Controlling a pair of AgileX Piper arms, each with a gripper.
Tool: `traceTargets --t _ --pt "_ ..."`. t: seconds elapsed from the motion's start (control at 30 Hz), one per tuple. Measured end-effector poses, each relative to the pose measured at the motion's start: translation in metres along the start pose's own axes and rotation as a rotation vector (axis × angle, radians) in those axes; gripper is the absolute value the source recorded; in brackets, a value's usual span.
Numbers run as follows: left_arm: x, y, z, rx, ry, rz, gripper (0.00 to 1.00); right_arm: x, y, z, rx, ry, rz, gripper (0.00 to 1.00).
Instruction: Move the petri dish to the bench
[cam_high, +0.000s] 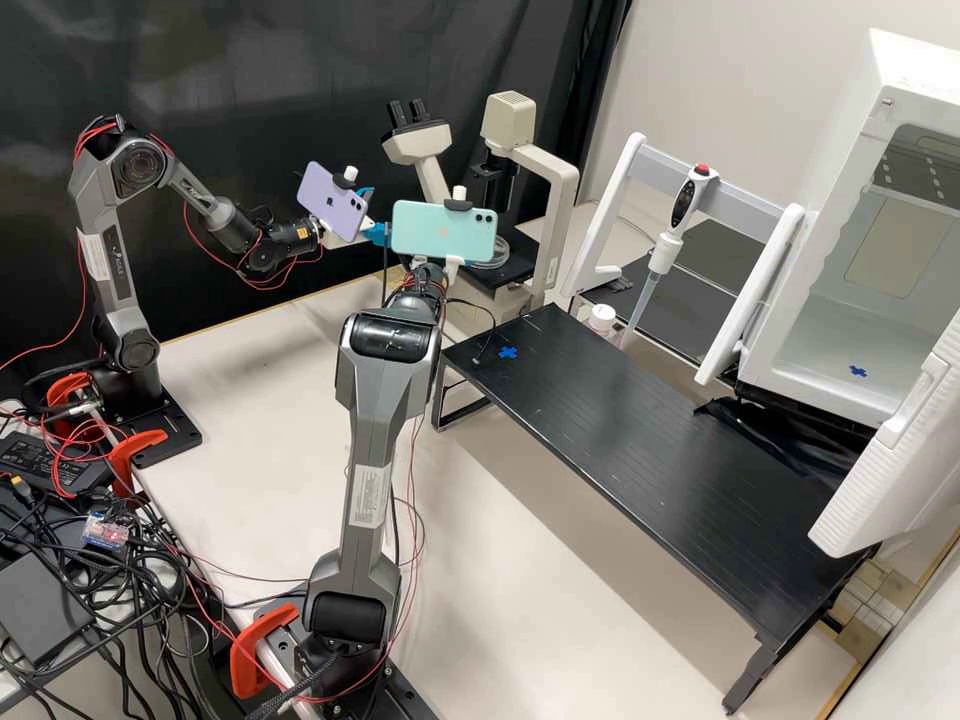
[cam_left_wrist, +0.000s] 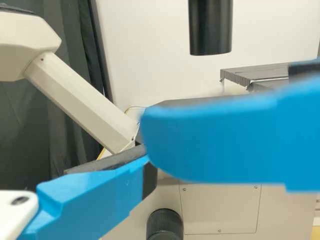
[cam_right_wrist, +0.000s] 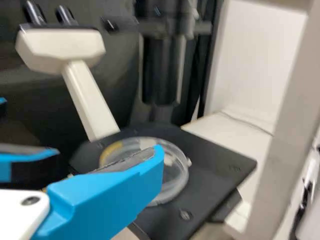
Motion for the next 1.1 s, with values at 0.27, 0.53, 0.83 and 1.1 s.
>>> traceTargets --t 0.27,0.53,0.83,1.1 --pt "0.0 0.0 0.0 0.0 0.0 0.0 1.0 0.009 0.001 0.002 0.017 -0.026 0.046 1.0" --pt "0.0 0.0 0.0 0.0 0.0 0.0 1.0 0.028 0.006 0.014 0.004 -0.078 0.104 1.0" --pt "0.0 0.0 0.0 0.0 0.0 0.0 1.0 0.042 -0.001 0.029 -0.03 -0.157 0.107 1.0" --pt "0.0 0.0 0.0 0.0 0.0 0.0 1.0 0.046 -0.011 0.044 0.004 -0.231 0.098 1.0"
